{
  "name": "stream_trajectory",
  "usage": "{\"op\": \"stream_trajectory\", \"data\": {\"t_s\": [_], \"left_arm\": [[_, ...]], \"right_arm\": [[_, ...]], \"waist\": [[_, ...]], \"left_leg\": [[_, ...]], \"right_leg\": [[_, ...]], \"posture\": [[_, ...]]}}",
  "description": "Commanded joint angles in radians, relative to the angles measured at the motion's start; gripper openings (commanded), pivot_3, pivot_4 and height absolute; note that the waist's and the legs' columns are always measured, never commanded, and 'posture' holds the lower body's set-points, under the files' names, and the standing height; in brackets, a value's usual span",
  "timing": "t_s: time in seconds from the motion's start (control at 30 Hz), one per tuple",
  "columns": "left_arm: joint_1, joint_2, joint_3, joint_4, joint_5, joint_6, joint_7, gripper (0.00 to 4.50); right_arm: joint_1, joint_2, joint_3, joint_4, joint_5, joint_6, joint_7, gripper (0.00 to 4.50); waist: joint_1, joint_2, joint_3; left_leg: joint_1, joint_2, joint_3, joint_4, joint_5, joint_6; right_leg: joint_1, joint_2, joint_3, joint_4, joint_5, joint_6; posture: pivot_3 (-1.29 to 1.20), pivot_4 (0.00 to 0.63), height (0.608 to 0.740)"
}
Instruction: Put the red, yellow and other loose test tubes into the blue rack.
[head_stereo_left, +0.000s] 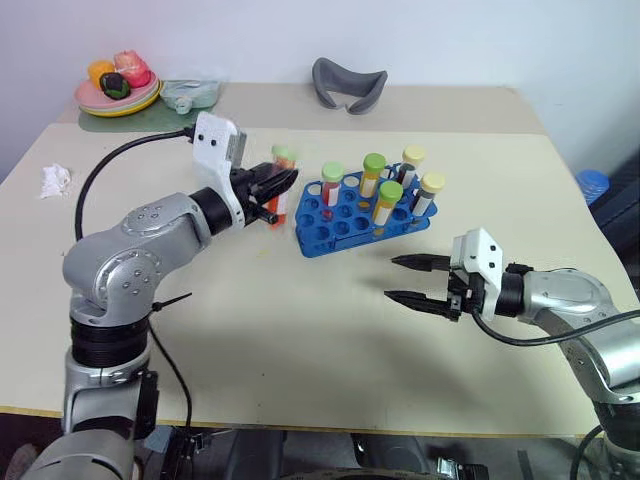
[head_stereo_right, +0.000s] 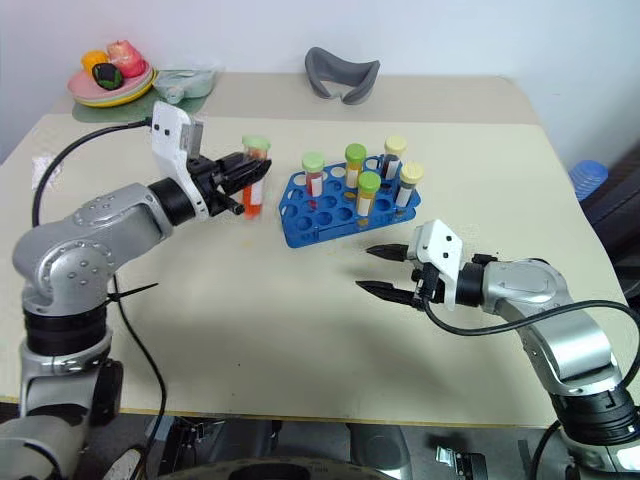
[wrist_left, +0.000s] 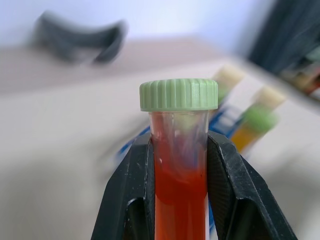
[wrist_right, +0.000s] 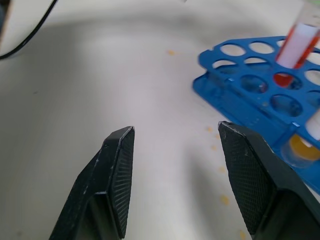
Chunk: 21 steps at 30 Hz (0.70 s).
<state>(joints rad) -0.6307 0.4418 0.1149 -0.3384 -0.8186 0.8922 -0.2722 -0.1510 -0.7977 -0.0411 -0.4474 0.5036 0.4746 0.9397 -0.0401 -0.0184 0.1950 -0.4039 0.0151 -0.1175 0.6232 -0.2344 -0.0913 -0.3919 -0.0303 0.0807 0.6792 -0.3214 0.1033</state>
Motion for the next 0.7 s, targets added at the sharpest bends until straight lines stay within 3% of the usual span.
{"op": "stream_trajectory", "data": {"t_s": [0.03,0.13,0.27,0.47,0.7], "left_arm": [[-0.026,-0.033,-0.015,0.111,0.114,-0.252,-0.143,0.78],[-0.019,-0.059,-0.123,0.282,0.301,-0.533,-0.273,0.78],[-0.038,-0.119,-0.136,0.423,0.325,-0.695,-0.422,0.78],[-0.084,-0.189,-0.096,0.519,0.221,-0.663,-0.598,0.78],[-0.179,-0.206,-0.142,0.722,0.313,-0.761,-0.731,0.78]], "right_arm": [[0.007,0.025,-0.046,-0.057,0.019,0.051,-0.085,2.71],[0.034,0.057,-0.068,-0.101,0.007,0.097,-0.186,2.71],[0.083,0.094,-0.088,-0.169,0.0,0.153,-0.295,2.71],[0.149,0.141,-0.092,-0.246,-0.013,0.165,-0.389,2.71],[0.173,0.167,-0.079,-0.272,-0.029,0.158,-0.439,2.71]], "waist": [[-0.003,0.0,0.0],[-0.001,0.001,0.0],[0.001,0.0,0.0],[-0.005,0.0,0.0],[-0.004,0.0,0.0]], "left_leg": [[0.0,0.0,0.0,0.0,0.0,0.0],[0.0,0.0,0.0,0.0,0.0,0.0],[-0.003,0.0,0.0,0.002,0.0,0.0],[-0.003,0.0,0.0,0.004,-0.002,0.004],[-0.003,0.0,0.0,0.005,-0.002,0.004]], "right_leg": [[0.0,0.0,0.0,0.0,0.0,0.0],[0.0,0.001,0.0,0.0,0.0,0.0],[-0.002,0.0,0.0,0.0,0.0,0.0],[-0.001,0.001,-0.001,0.001,0.0,0.0],[-0.001,0.001,-0.001,0.002,0.0,0.0]], "posture": [[0.0,0.15,0.74],[0.0,0.15,0.74],[0.0,0.15,0.74],[0.0,0.15,0.74],[0.0,0.15,0.74]]}}
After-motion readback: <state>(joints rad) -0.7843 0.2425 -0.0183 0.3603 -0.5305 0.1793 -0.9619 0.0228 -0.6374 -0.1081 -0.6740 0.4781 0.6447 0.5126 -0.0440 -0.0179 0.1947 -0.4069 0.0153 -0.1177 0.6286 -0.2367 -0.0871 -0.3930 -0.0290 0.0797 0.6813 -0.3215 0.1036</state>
